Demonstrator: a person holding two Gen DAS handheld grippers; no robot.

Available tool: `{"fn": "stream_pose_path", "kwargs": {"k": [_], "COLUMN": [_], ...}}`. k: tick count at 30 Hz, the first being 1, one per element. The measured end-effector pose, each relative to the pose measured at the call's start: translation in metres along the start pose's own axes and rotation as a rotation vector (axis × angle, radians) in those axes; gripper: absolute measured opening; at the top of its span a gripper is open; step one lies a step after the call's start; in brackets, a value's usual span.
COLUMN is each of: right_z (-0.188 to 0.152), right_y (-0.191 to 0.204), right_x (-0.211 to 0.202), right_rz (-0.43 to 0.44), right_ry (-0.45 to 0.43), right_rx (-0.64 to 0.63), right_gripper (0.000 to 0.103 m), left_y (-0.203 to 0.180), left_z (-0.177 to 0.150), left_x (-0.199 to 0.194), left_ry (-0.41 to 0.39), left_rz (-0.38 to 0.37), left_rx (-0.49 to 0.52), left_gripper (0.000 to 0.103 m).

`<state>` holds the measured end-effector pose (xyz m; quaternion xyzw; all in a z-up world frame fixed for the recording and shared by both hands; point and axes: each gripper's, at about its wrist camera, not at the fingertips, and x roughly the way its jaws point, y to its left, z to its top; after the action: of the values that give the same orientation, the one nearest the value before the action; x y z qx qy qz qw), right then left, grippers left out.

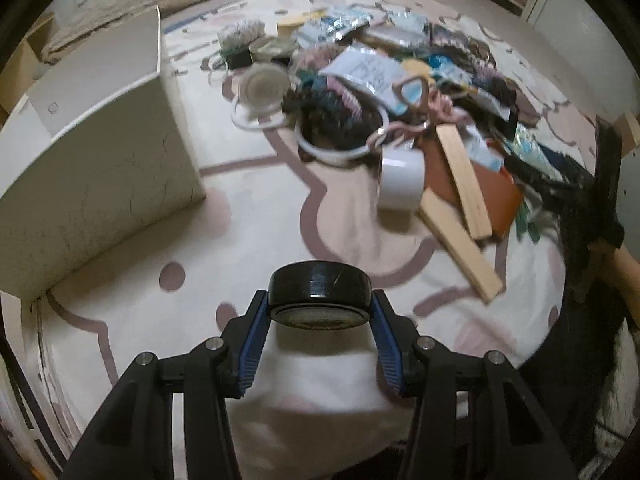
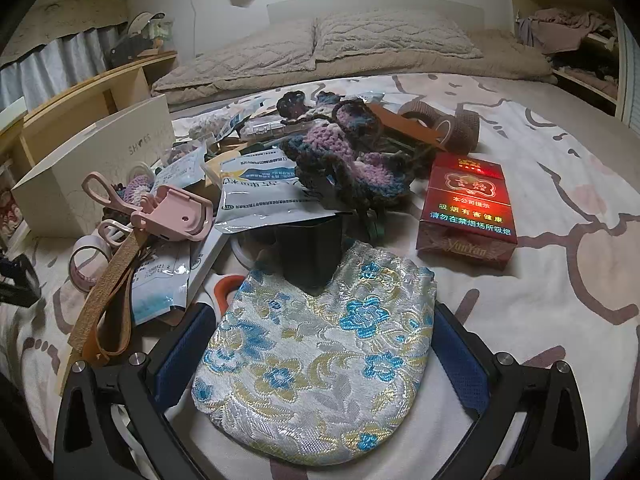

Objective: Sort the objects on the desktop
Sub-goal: 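Grasp the black round tin with the left tool while the right tool approaches the floral pouch, then lift the black tin with the left tool while the right tool grasps the blue floral pouch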

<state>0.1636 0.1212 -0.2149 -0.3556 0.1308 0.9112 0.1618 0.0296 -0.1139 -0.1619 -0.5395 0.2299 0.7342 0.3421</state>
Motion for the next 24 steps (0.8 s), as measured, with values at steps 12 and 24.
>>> {"fn": "stream_pose_path", "kwargs": {"k": [12, 24], "right_z": [-0.002, 0.003], "right_y": [0.001, 0.001], "right_x": [-0.001, -0.008], "right_rz": [-0.006, -0.003], "right_ry": [-0.017, 0.019], "right_rx": [-0.002, -0.009], "right_gripper": [0.103, 0.100], "left_y": [-0.009, 0.001], "left_z": [0.004, 0.005], "left_x": [0.021, 0.014], "left_ry": [0.004, -0.056], "left_rz": [0.051, 0.010], "left_rx": [0.033, -0.056], "left_gripper": [0.050, 0.060]}}
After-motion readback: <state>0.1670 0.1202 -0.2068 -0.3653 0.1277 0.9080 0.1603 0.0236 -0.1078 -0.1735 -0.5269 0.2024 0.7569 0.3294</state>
